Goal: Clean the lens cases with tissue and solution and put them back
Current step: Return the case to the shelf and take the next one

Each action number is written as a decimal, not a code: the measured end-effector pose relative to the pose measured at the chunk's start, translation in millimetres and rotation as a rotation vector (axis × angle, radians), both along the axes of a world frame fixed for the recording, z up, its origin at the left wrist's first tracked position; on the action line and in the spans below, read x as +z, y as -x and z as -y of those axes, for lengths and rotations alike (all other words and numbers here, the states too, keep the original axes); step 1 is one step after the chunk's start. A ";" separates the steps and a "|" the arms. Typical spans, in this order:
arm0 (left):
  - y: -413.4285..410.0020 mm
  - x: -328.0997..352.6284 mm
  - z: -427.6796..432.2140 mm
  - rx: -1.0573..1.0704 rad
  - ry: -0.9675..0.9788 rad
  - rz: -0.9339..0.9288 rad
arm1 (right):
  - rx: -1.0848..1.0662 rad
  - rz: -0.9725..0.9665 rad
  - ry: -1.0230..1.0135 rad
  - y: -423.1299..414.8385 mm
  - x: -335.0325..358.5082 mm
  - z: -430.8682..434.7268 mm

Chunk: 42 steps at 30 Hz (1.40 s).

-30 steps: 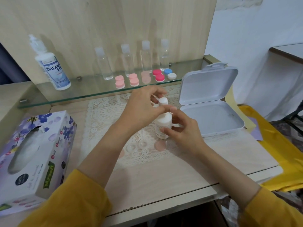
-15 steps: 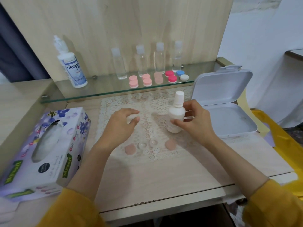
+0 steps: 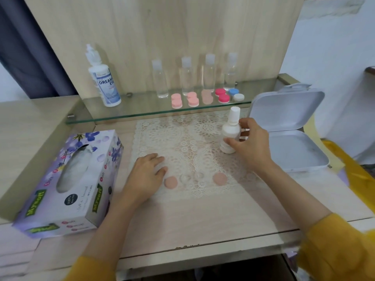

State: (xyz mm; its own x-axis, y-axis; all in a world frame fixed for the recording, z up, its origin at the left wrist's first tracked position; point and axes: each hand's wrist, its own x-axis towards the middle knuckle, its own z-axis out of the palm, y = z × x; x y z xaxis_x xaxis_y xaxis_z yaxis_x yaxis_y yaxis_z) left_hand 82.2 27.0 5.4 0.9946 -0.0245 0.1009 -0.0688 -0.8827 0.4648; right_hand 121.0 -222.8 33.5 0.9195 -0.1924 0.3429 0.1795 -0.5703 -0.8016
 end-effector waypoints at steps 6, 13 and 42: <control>15.6 0.8 4.6 -0.046 0.113 0.113 | -0.082 0.074 0.064 23.1 4.5 3.1; 28.3 -1.9 4.0 -0.182 0.143 0.059 | 0.250 0.022 0.245 52.4 -11.8 -16.5; 24.2 -2.7 35.2 -0.237 0.224 0.202 | 0.450 0.013 0.326 44.6 -39.0 -42.4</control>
State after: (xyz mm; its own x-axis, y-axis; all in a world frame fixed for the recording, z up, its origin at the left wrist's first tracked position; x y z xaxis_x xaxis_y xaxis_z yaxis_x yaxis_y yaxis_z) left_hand 58.0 -8.2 2.7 0.9234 -0.2066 0.3235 -0.3691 -0.7093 0.6005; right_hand 76.4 -180.4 -5.5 0.8818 0.3360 0.3310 0.4713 -0.6532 -0.5926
